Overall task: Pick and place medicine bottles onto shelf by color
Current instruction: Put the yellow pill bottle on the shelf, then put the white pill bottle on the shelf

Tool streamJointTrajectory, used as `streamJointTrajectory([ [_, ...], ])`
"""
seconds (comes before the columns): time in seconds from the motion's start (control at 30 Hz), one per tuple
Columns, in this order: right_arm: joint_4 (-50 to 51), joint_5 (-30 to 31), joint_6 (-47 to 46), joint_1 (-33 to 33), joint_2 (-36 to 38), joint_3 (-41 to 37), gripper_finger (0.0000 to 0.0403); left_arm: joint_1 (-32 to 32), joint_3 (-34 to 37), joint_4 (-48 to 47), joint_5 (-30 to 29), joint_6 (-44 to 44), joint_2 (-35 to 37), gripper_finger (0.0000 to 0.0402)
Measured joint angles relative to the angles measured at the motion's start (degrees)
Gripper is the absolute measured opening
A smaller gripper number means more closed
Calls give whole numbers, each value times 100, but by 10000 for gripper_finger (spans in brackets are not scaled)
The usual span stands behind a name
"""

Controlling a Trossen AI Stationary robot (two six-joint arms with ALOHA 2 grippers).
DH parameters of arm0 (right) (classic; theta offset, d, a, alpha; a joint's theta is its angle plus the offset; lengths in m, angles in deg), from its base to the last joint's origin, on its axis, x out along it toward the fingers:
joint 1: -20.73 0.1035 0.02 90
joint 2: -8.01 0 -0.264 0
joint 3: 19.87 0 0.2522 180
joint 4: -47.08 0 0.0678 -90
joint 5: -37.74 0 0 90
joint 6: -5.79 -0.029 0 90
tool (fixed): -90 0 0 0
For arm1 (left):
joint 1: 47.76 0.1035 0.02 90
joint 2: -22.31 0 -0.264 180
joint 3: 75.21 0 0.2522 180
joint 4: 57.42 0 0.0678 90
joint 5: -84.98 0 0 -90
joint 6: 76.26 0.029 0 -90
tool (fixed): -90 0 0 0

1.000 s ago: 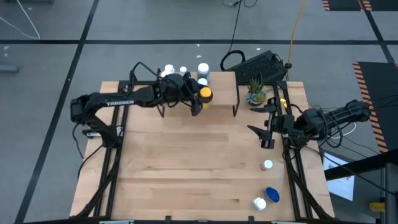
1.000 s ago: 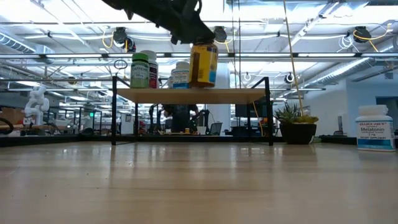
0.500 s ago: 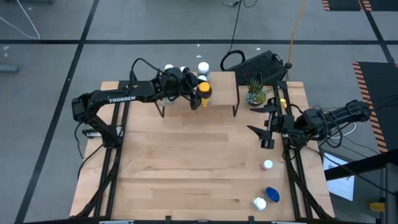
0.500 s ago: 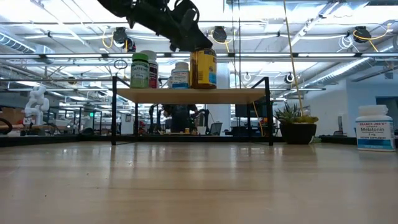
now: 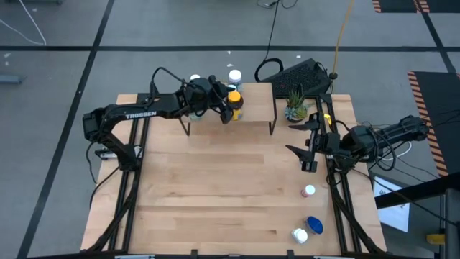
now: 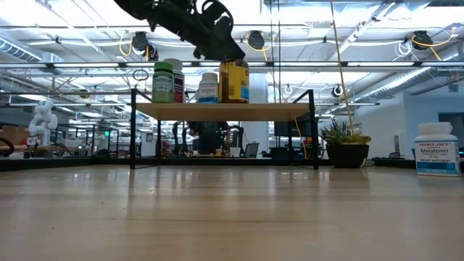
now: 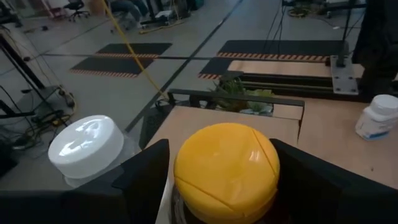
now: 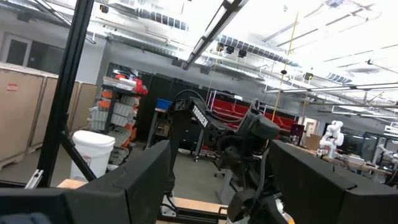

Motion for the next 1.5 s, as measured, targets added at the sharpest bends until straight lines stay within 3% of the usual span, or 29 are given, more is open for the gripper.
streamJointTrajectory([
  [0.63,62,0,0,-2,0,2,267,-104,11,195,-18,-28,66,296],
  [0.87,140,0,0,-2,-6,2,267,-413,11,-4,-1076,47,577,305],
  [1.03,11,-45,56,-2,-216,2,267,-733,-2,-664,-1284,-307,1077,291],
  [1.1,-94,-225,120,-3,-369,2,267,-941,167,-830,-1309,-430,1242,280],
  [1.23,-385,-293,28,-138,-785,2,267,-1523,1098,130,-1356,-566,1455,256],
  [1.4,-199,725,-337,-484,-1001,2,267,-2181,2176,1200,-1652,-569,1517,227],
  [1.5,908,2520,-377,-588,-864,2,267,-2428,2473,987,-1670,-433,1511,212],
])
